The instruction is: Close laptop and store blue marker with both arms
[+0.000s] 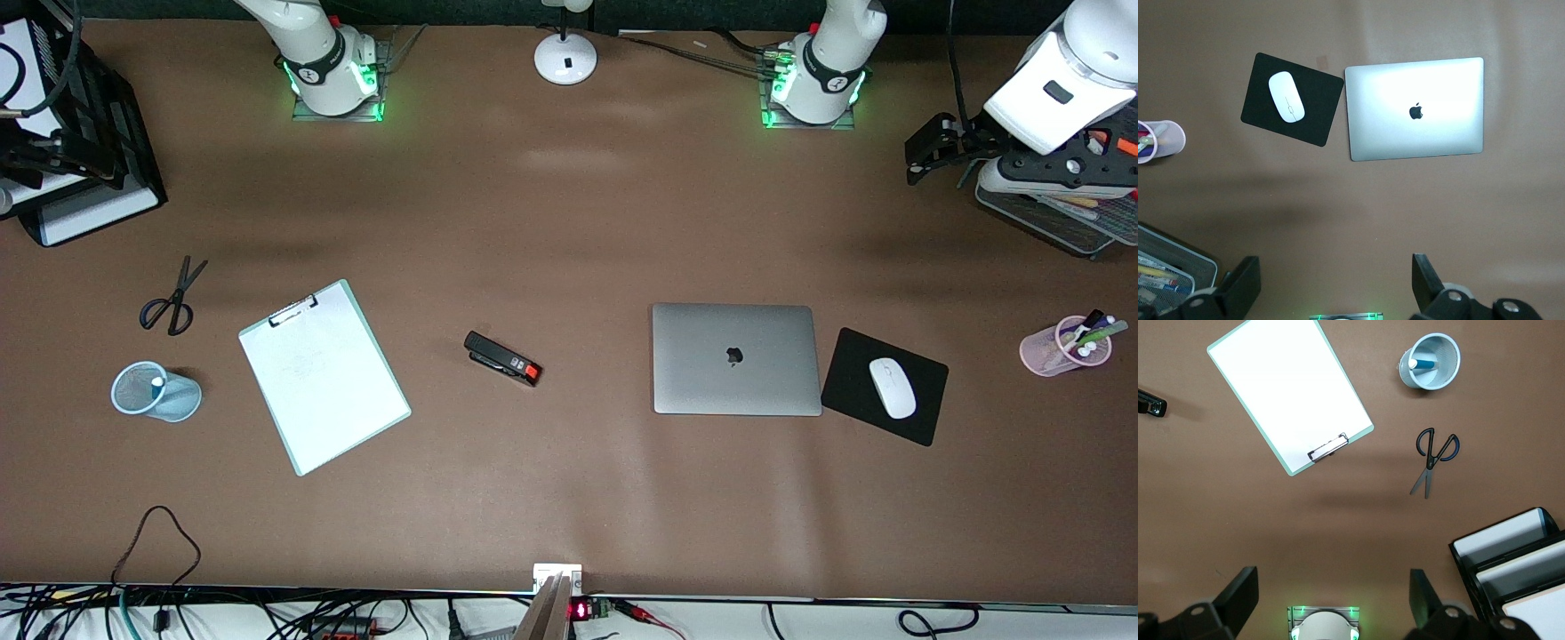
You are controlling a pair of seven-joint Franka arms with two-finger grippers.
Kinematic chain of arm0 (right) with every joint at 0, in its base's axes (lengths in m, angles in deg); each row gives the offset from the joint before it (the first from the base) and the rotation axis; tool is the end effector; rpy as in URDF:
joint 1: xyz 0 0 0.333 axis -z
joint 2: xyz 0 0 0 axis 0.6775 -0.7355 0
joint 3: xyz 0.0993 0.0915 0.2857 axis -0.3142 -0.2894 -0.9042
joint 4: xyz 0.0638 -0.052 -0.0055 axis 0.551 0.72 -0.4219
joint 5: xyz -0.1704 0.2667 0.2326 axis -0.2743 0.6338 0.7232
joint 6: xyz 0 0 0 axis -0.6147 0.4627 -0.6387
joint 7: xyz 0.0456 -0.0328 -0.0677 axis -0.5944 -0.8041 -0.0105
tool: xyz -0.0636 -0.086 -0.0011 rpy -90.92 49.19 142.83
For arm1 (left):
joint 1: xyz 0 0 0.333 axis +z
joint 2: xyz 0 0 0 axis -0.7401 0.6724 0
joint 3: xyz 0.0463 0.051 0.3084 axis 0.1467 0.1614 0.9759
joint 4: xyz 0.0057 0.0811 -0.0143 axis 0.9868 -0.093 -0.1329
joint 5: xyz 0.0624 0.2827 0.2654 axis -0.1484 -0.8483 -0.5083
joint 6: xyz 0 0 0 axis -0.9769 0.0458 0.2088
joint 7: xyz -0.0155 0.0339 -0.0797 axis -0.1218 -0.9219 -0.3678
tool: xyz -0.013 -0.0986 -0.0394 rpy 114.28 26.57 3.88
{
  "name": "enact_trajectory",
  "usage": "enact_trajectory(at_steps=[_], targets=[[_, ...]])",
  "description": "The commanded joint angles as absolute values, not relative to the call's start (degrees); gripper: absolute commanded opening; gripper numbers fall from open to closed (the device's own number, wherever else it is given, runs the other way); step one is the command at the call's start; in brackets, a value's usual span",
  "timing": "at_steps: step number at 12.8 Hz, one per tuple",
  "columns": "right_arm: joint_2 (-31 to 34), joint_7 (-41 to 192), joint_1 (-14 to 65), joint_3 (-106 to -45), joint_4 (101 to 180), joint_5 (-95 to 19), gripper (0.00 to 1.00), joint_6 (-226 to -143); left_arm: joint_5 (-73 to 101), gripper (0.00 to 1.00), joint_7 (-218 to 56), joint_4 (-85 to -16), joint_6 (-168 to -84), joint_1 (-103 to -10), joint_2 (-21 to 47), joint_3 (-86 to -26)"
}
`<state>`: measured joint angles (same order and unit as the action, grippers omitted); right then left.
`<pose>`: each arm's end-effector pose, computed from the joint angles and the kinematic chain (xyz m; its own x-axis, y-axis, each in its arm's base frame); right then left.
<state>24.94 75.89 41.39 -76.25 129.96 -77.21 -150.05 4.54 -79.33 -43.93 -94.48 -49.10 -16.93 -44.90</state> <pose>0.5374 -0.0379 0.6195 0.9893 0.0131 -0.1456 0.0180 -0.9993 0.0327 0.5158 -0.0804 0.6332 0.9964 -0.0608 -0.0586 -0.0624 -0.9977 -0.0256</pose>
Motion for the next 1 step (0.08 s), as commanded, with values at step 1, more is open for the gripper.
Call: enact_trajectory(at_steps=[1], targets=[[26.08, 76.63, 41.86, -76.45, 131.75, -77.16, 1.0, -151.61, 6.03, 1.0, -77.74, -44.42, -95.01, -48.53, -17.61, -44.93]])
